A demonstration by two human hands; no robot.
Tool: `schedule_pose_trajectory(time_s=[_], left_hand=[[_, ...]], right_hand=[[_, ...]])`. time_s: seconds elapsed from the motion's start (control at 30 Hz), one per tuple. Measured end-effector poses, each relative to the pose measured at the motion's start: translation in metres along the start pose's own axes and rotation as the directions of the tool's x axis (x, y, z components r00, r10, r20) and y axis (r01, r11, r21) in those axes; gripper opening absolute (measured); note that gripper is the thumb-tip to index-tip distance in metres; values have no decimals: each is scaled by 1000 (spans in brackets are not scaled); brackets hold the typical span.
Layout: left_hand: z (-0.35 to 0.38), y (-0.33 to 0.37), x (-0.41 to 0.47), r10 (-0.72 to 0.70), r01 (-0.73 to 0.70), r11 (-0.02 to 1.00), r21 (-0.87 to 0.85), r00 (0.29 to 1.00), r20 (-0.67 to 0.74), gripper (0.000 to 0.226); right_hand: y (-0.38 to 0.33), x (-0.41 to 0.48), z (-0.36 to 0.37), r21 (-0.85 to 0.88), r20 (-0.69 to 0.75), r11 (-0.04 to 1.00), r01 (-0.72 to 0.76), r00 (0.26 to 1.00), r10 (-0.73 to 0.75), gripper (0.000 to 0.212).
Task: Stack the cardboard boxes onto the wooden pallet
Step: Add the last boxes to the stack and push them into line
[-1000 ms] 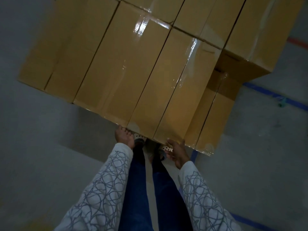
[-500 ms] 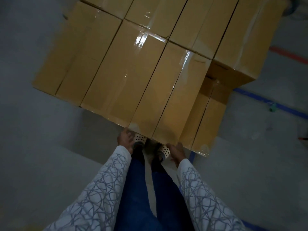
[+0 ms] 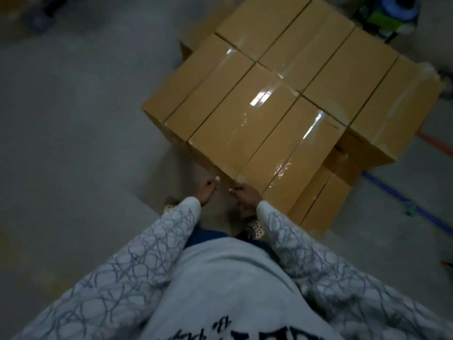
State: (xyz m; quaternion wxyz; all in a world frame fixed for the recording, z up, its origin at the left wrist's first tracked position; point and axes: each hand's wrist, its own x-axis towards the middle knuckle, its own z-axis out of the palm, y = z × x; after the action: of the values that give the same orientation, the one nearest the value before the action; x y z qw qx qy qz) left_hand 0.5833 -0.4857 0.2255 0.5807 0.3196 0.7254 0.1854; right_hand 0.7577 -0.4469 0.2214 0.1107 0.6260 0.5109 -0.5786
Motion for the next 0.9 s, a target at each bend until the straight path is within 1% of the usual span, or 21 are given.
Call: schedule_pose_trajectory(time_s=[0.03,0.07,0.17,0.23,0.33,0.43,0.6,0.8,0.9], left_hand=[[-23,-1,-2,-5,4,1000,-27,1000,-19,33],[-48,-4,0,7,-10,999,-45,998,-58,33],[-130,-24,7,41,-50,998,-46,984,-171,39],[-182,-34,11,55,-73,995,-69,971,-232,40],[-245,-40,11,83,-125,985,-117,947,-310,39],[-292,-41,8,76,-143,974,-175,936,-344,33],[-356,-39,19,70,-176,949,-260,925,-373,32],[-448,-41,67,38,-176,929,-326,921,-388,35],[-509,-31,98,43,-175,934,-311,920,-390,33]], right_hand=[[-24,2,5,-28,-14,999,44,999,-44,37],[-51,3,10,-32,-40,997,69,997,-70,33],[-124,13,36,-43,-86,990,133,987,-136,38],[-166,19,64,-65,-94,985,160,982,-166,37],[-220,29,107,-83,-18,981,173,984,-175,36],[-269,34,135,-160,70,964,211,977,-202,44],[-350,55,153,-214,97,936,278,960,-263,39],[-434,122,186,-172,141,959,225,969,-202,45],[-490,156,198,-149,186,972,183,970,-154,45]])
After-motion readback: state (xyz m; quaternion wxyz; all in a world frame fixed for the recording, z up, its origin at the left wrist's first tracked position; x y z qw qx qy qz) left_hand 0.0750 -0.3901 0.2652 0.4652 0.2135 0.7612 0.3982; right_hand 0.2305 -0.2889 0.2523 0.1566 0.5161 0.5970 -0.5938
